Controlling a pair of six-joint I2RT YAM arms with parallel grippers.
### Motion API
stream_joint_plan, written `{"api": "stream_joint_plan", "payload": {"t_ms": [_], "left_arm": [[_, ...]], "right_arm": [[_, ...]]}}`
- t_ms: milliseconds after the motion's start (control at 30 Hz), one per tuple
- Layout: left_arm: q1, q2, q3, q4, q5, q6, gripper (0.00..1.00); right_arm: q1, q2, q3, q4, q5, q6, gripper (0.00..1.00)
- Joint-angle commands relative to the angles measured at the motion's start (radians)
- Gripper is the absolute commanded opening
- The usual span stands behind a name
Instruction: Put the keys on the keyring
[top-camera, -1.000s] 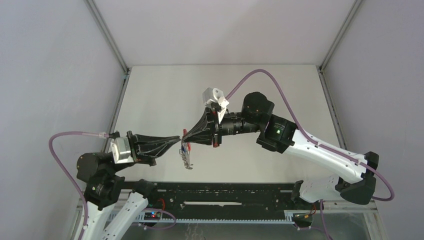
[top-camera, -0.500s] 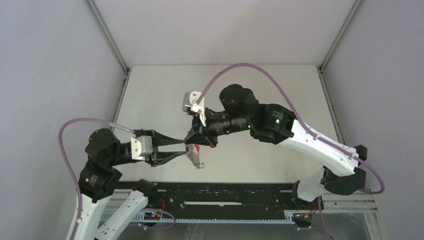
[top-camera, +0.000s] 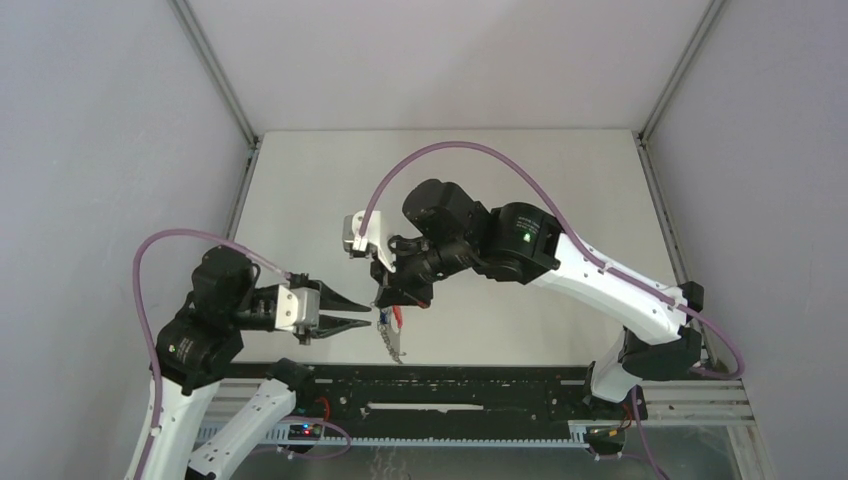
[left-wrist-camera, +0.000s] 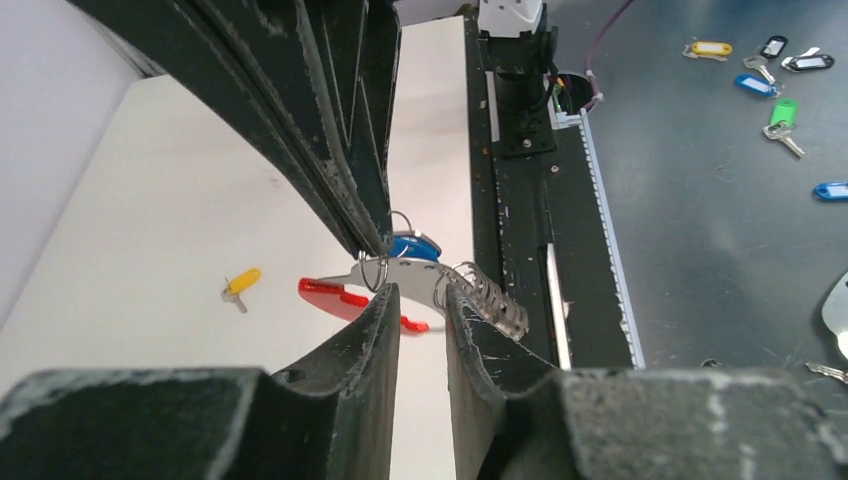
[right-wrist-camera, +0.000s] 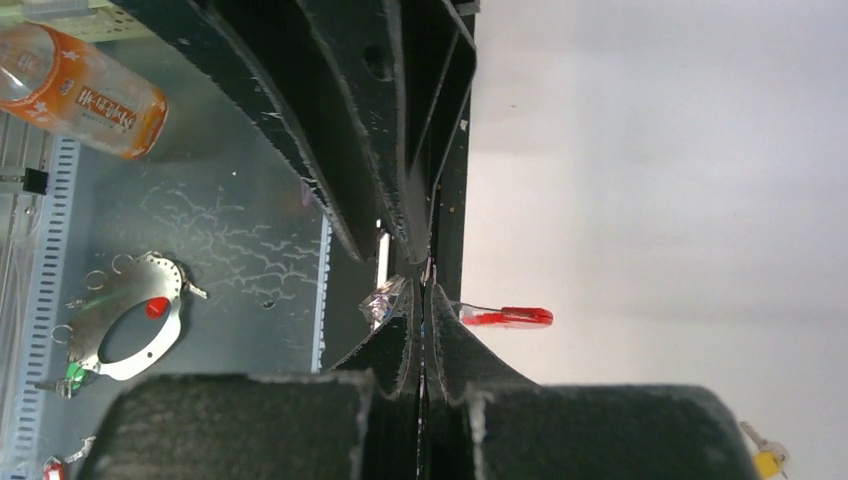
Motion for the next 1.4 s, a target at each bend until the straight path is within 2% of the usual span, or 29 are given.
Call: {"api": "stream_joint_plan", "payload": {"t_ms": [0, 167, 333, 533, 700, 967, 1033, 1067, 1100, 1133, 1267, 1367], "left_arm": [[-0.004, 0.028, 0.038, -0.04, 0.02, 0.06, 0.28], [-0.004, 0.042, 0.044, -0.028, -0.058, 0.069, 0.3], [-0.004, 0.024, 0.052, -0.03, -0.069, 0.06, 0.29], [-0.004, 0.017, 0.061, -0.051, 0.009, 0.058, 0.27], [-0.004, 0.033, 0.061, -0.064, 0.027, 0.063, 0.19], [-0.019, 0.052, 0.078, -0.113, 0.025, 0.103, 0.18], [-0.025, 0.057, 0.076, -0.122, 0.011, 0.11, 0.23], [-0.028, 0.058, 0.078, -0.121, 0.006, 0.11, 0.32], [-0.031, 0.061, 0.08, -0.121, 0.001, 0.113, 0.37], [-0.034, 0.063, 0.081, -0.121, -0.003, 0.118, 0.36], [-0.038, 0.066, 0.085, -0.121, -0.018, 0.127, 0.23], [-0.04, 0.072, 0.09, -0.121, -0.025, 0.133, 0.08]], "right_arm": [[0.011, 0.002, 0.058, -0.013, -0.039, -0.025, 0.0], [0.018, 0.02, 0.072, -0.022, -0.058, -0.031, 0.0], [0.02, 0.032, 0.086, -0.039, -0.061, -0.041, 0.0], [0.022, 0.038, 0.092, -0.042, -0.062, -0.045, 0.0], [0.026, 0.047, 0.109, -0.051, -0.059, -0.05, 0.0], [0.029, 0.062, 0.127, -0.06, -0.063, -0.057, 0.0], [0.029, 0.068, 0.134, -0.065, -0.066, -0.061, 0.0], [0.031, 0.071, 0.137, -0.068, -0.069, -0.061, 0.0], [0.031, 0.073, 0.14, -0.071, -0.071, -0.063, 0.0], [0.031, 0.074, 0.143, -0.072, -0.07, -0.063, 0.0], [0.032, 0.079, 0.148, -0.075, -0.071, -0.066, 0.0], [0.035, 0.087, 0.163, -0.085, -0.073, -0.068, 0.0]]}}
